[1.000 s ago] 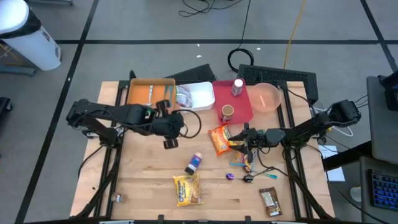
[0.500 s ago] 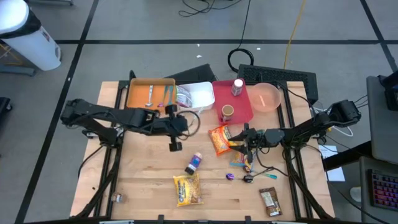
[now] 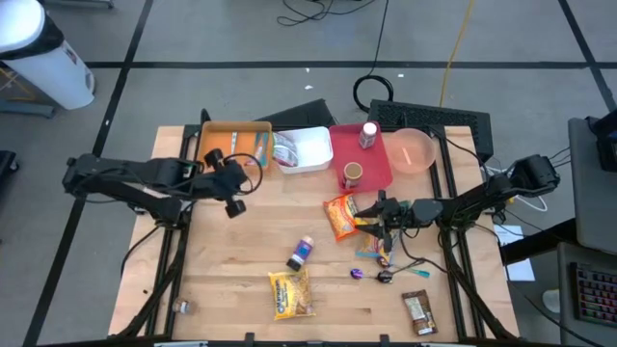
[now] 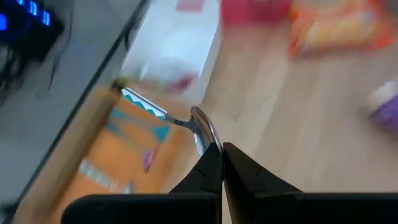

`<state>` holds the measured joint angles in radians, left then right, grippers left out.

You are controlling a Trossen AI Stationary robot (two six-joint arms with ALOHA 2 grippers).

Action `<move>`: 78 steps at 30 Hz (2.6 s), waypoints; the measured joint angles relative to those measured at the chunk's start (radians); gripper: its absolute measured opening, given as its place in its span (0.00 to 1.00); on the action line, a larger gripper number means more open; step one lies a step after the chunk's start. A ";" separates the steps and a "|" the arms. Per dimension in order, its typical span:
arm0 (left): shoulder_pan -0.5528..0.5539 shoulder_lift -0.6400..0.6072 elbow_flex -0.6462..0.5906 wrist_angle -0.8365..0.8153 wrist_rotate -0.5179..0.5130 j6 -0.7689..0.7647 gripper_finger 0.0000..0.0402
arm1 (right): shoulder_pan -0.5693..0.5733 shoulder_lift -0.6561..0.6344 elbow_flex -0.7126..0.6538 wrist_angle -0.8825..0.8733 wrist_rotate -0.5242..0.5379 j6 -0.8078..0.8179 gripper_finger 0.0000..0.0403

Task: Pick & Place Food Item
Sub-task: Put the blue patterned spoon into the orange bin

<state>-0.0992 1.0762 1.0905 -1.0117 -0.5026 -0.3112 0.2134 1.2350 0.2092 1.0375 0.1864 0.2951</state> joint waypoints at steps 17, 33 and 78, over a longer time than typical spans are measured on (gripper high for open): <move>0.178 0.247 0.000 -0.146 -0.014 0.139 0.00 | 0.000 0.000 0.000 -0.010 0.000 0.000 0.41; 0.285 0.383 0.000 -0.059 0.001 0.317 0.00 | 0.000 0.000 0.000 -0.045 0.000 0.000 0.41; 0.452 0.508 -0.001 0.015 0.163 0.401 0.32 | 0.000 0.000 0.000 -0.048 0.000 0.000 0.41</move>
<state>0.3523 1.5845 1.0897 -0.9966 -0.3397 0.0902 0.2131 1.2350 0.2096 0.9894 0.1867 0.2951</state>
